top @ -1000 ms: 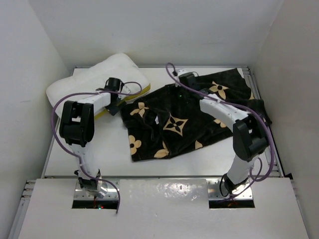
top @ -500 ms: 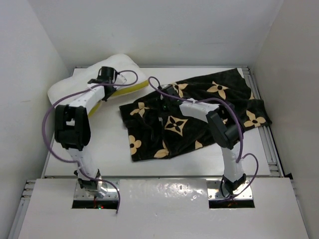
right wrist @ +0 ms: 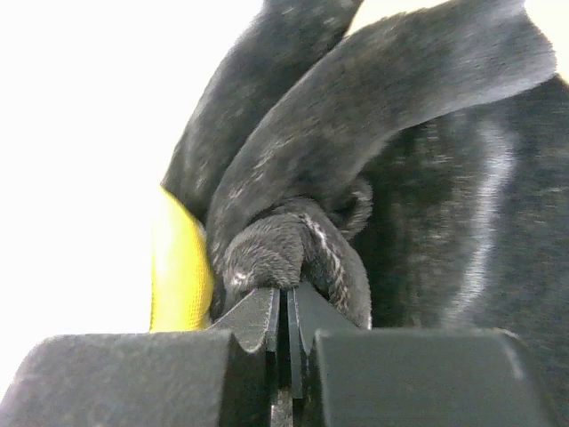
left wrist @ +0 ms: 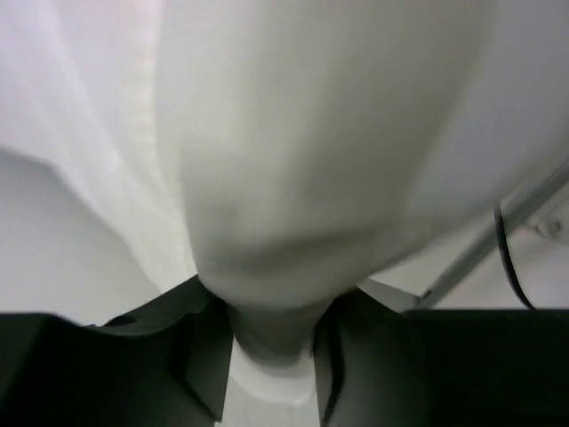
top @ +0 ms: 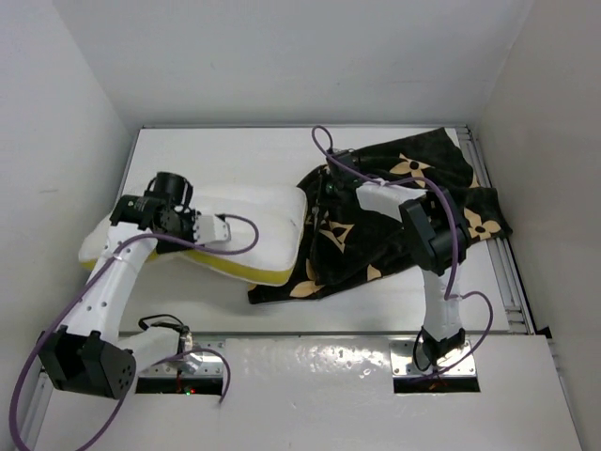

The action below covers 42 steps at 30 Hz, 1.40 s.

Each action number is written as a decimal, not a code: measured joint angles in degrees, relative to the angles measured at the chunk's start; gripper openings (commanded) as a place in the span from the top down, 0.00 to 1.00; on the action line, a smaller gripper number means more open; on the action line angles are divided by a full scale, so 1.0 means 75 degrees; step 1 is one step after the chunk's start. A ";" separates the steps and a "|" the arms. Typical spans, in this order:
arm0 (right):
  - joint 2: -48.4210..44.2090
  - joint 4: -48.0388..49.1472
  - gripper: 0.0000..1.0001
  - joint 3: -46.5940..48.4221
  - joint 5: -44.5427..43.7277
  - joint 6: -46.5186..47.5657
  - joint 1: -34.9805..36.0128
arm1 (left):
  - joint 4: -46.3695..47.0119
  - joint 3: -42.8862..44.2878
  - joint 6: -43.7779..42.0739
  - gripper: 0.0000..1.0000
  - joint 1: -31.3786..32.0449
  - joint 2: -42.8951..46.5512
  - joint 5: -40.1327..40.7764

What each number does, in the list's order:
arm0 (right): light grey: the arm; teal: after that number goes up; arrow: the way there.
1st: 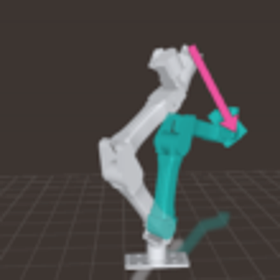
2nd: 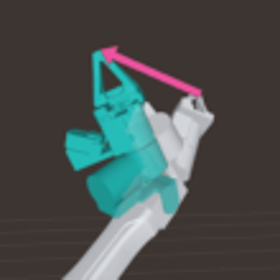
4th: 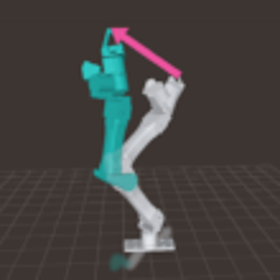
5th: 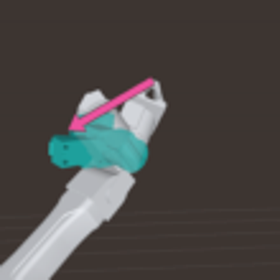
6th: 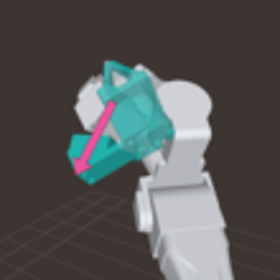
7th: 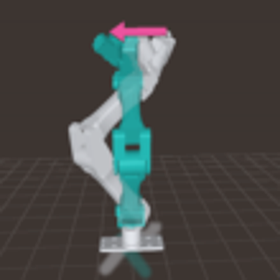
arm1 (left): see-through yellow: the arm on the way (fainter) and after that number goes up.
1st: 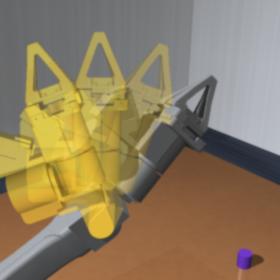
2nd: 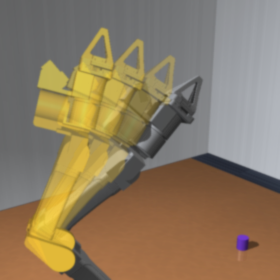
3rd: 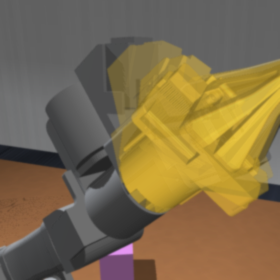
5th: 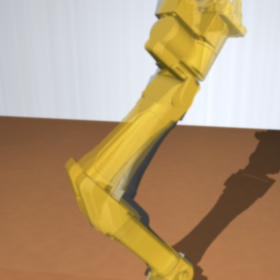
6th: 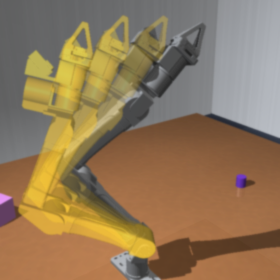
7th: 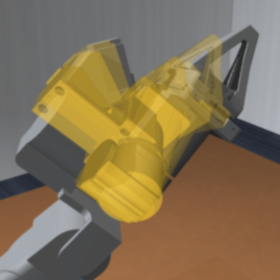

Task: Put the pillow into the pillowcase

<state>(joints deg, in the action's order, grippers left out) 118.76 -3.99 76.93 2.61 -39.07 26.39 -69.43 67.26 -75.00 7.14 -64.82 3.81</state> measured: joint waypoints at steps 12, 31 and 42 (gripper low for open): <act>-0.0274 0.0128 1.00 -0.0140 0.0280 0.0090 0.0207 | 0.1478 0.0463 0.0318 0.00 0.0189 0.0388 -0.1134; -0.0787 -0.0009 0.47 -0.0539 0.0125 0.0423 -0.0286 | 0.3526 0.2477 0.1341 0.19 0.0941 -0.6266 -0.3695; -0.0749 0.0073 0.40 0.0181 0.1087 0.2541 -0.0385 | 0.3077 0.1760 0.0778 1.00 0.0866 -0.5557 -0.3873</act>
<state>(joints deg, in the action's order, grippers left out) 113.14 -3.44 78.28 10.76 -20.01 23.51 -46.35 80.47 -69.17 13.63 -106.50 -25.23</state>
